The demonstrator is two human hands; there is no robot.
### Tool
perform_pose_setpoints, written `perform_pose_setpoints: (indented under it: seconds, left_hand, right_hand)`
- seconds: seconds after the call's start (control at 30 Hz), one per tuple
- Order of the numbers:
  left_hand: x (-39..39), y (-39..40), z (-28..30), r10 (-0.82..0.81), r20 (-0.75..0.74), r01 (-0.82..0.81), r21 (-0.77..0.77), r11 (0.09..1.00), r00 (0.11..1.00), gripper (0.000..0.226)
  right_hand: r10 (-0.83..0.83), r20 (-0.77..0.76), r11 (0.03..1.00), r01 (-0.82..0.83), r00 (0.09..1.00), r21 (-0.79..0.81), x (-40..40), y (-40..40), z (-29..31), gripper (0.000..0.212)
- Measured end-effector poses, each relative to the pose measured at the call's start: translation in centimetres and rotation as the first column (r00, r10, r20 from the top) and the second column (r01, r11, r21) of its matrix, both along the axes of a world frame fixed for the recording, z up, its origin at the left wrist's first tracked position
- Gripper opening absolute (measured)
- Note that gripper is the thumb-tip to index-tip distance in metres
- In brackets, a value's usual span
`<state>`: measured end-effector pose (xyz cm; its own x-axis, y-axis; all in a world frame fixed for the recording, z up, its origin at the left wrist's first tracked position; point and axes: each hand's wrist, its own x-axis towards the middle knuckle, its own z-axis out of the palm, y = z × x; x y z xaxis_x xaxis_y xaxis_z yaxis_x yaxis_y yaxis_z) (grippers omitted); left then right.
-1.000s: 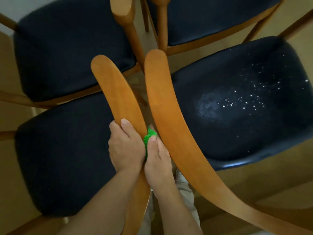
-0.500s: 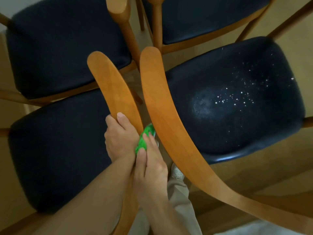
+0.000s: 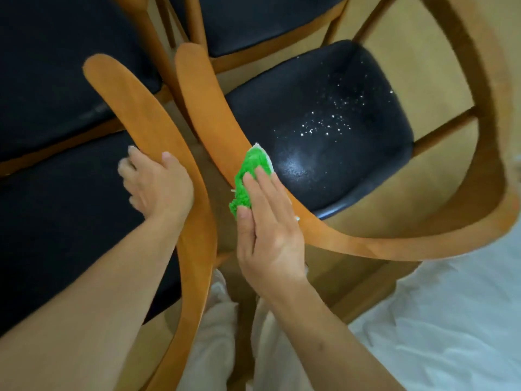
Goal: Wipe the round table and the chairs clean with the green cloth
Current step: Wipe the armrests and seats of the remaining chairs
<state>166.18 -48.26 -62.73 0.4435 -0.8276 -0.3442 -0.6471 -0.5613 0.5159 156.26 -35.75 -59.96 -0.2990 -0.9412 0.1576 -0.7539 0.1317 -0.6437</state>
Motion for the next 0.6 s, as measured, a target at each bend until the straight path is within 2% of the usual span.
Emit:
perform_pose_setpoints:
  seconds: [0.03, 0.1, 0.13, 0.23, 0.3, 0.43, 0.5, 0.6]
  left_hand:
    - [-0.2, 0.5, 0.4, -0.096, 0.037, 0.098, -0.049, 0.994, 0.995, 0.057]
    - [-1.0, 1.8, 1.1, -0.283, 0.062, 0.289, -0.156, 0.945, 0.957, 0.060]
    - [-1.6, 2.3, 1.4, -0.373, 0.067, 0.379, -0.188, 0.906, 0.925, 0.060]
    - [-3.7, 3.5, 1.2, -0.611, 0.055, 0.609, -0.199, 0.768, 0.789, 0.061]
    - [-5.0, 4.0, 0.6, -0.702, 0.037, 0.700, -0.118, 0.704, 0.712, 0.063]
    - [-7.1, 4.2, -0.4, -0.734, 0.099, 0.728, 0.094, 0.679, 0.672, 0.078]
    - [-7.8, 4.3, -0.6, -0.733, 0.140, 0.714, 0.169, 0.680, 0.666, 0.085]
    - [-8.6, 4.8, -1.0, -0.718, 0.221, 0.687, 0.209, 0.696, 0.660, 0.089]
  right_hand:
    - [0.050, -0.086, 0.992, -0.039, 0.995, 0.122, -0.8, -0.4, -0.5, 0.046]
    - [0.200, -0.224, 0.913, -0.098, 0.954, 0.396, -2.0, -1.0, -2.0, 0.052]
    - [0.242, -0.268, 0.889, -0.103, 0.933, 0.446, -2.2, -0.9, -2.8, 0.054]
    - [0.184, -0.356, 0.935, -0.051, 0.916, 0.352, -2.4, -0.3, -4.2, 0.055]
    - [0.122, -0.366, 0.951, -0.003, 0.922, 0.309, -2.7, 0.4, -4.5, 0.057]
    - [0.203, -0.391, 0.889, -0.001, 0.897, 0.459, -6.6, 4.4, -4.2, 0.060]
    - [0.201, -0.406, 0.841, 0.056, 0.892, 0.538, -10.0, 6.8, -3.4, 0.058]
    - [0.168, -0.562, 0.817, 0.204, 0.810, 0.539, -15.2, 9.5, -1.5, 0.051]
